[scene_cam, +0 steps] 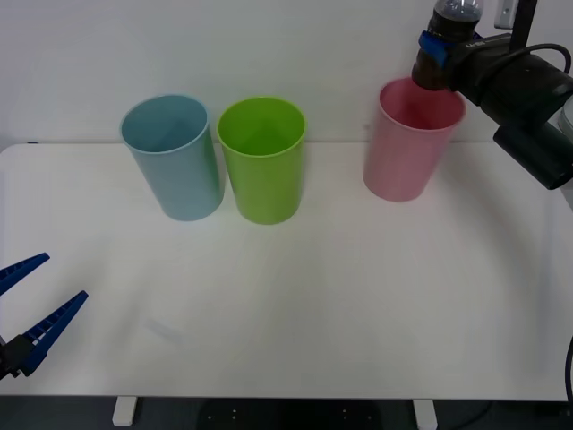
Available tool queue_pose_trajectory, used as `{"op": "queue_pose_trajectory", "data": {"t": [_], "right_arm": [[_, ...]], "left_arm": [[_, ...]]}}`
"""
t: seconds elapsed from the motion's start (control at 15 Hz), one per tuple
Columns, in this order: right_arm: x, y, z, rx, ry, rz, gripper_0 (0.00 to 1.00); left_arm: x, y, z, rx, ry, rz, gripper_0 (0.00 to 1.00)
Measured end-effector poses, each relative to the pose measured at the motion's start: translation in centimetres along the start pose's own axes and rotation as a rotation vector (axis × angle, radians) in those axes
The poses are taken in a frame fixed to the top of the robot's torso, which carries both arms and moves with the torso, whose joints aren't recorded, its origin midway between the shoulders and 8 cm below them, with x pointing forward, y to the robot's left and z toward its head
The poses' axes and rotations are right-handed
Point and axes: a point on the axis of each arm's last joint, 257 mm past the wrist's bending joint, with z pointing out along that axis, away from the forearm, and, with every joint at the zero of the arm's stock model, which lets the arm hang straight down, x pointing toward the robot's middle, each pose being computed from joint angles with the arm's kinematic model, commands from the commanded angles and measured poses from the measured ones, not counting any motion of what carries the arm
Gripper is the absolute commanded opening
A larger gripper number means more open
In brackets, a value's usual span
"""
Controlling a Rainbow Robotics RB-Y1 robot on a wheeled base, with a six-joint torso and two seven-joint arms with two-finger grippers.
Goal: Grasp the object on the table and drop it into the matching bin: aluminum can to the light blue bin, PET bottle to the pink bin.
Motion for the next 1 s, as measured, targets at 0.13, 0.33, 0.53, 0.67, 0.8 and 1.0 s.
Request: {"op": "queue_pose_trajectory", "data": {"t": [0.13, 0.33, 0.53, 0.67, 0.8, 1.0], "right_arm": [[0.04, 0.05, 0.03, 0.000, 0.000, -0.001, 0.08], [-0.01, 0.11, 0.04, -0.001, -0.001, -0.006, 0.85], [-0.24, 0.20, 0.07, -0.003, -0.005, -0.026, 1.00], [-0.44, 0.21, 0.12, -0.004, -0.008, -0.035, 1.00], [-0.41, 0.20, 0.10, -0.003, -0.008, -0.037, 1.00], [-0.75, 1.01, 0.12, -0.023, -0.018, -0.028, 1.00]], "left_arm": [[0.00, 0.00, 0.00, 0.000, 0.000, 0.000, 1.00], [0.00, 0.00, 0.00, 0.000, 0.000, 0.000, 1.00], [0.00, 0.00, 0.00, 0.000, 0.000, 0.000, 1.00], [0.00, 0.00, 0.00, 0.000, 0.000, 0.000, 1.00], [0.00, 0.00, 0.00, 0.000, 0.000, 0.000, 1.00], [0.00, 0.00, 0.00, 0.000, 0.000, 0.000, 1.00]]}}
